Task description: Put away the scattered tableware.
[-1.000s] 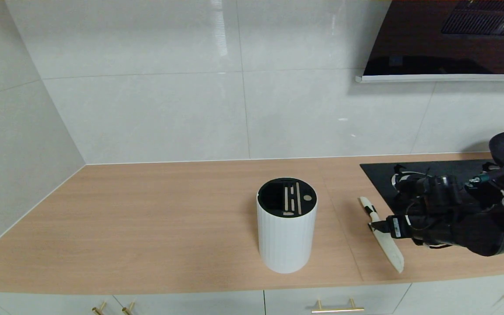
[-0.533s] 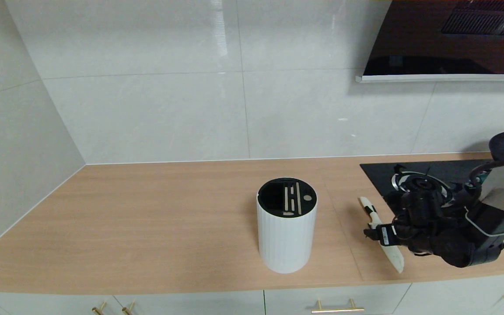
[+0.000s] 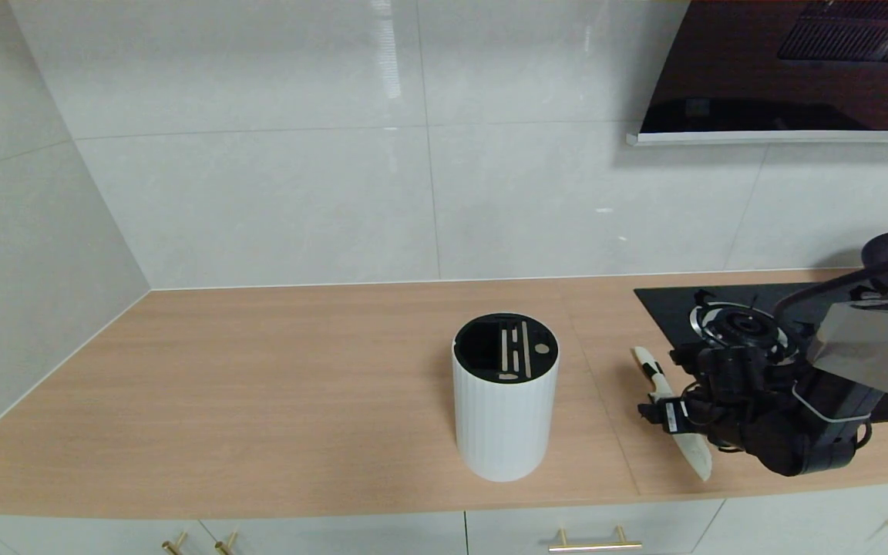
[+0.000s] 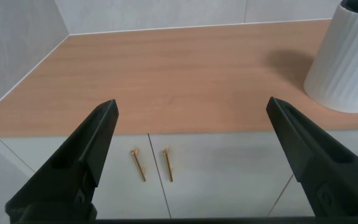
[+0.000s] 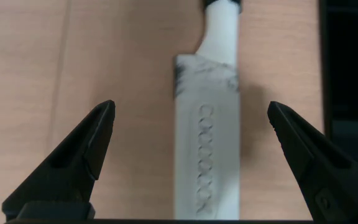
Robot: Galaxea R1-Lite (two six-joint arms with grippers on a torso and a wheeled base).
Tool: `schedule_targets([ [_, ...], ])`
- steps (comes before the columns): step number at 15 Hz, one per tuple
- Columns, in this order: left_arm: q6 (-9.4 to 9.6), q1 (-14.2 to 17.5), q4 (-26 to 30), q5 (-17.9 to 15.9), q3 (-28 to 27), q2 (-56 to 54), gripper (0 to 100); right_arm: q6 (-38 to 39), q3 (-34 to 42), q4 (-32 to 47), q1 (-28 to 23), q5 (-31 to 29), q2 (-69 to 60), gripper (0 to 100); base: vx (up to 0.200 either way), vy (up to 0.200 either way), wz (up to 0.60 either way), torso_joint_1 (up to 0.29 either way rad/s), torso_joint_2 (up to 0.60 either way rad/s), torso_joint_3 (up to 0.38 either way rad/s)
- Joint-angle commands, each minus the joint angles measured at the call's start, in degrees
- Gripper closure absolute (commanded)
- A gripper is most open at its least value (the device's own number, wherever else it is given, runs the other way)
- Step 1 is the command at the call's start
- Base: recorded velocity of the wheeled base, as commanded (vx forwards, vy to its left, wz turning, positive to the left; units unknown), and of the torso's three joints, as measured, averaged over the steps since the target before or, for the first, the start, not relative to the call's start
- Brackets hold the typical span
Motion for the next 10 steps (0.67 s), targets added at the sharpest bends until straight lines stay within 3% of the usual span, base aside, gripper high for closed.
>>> schedule_targets([
  [1,0.01,-0.01,-0.01,0.02,0.00,0.09,0,0.11,-1.43,-0.02,-0.17,-0.70,1.33,0,0.000,0.000,0.00,0.000,0.00,0.000],
  [10,0.01,-0.01,-0.01,-0.07,0.00,0.09,0,0.37,-3.28,-0.37,-0.52,-1.31,2.91,0,0.000,0.000,0.00,0.000,0.00,0.000],
])
